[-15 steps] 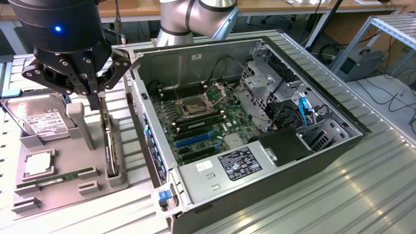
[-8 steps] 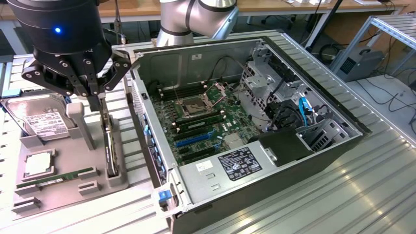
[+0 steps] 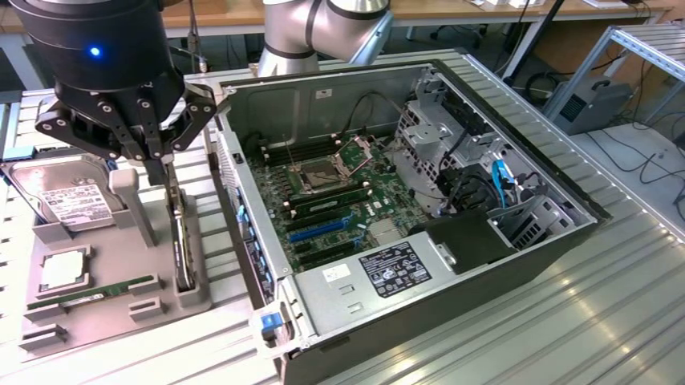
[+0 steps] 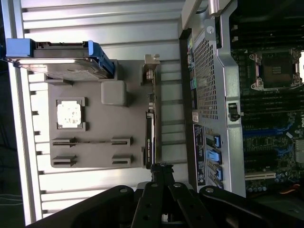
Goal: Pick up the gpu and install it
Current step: 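Reach for the gpu, then pick up the gpu and move the gpu toward the slot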
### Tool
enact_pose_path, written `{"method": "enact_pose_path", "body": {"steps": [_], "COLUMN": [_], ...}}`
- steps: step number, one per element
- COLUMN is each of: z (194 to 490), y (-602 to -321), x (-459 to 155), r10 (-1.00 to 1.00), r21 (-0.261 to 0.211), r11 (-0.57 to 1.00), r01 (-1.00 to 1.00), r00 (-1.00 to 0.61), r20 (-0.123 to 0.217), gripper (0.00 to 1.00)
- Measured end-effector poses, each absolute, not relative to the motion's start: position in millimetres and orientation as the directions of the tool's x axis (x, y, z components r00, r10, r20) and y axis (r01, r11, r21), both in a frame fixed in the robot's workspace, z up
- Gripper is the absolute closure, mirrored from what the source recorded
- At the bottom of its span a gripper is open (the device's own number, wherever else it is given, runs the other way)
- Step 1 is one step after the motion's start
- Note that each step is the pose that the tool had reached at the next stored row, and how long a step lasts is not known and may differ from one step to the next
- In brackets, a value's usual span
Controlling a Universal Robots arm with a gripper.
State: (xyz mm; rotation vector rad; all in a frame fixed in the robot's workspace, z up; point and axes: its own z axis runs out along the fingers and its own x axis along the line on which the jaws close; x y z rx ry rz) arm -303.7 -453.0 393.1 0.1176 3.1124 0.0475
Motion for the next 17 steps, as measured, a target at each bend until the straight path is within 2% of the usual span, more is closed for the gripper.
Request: {"method": "enact_pose_path", "body": {"steps": [17], "z": [393.0], "y": [-462.6], "x": [-303.9], "r10": [0.076], "r21": [0.029], "r11": [0.997], "r01": [0.075], "r00": [-0.997], "r20": [-0.026], "gripper": [0.89]}}
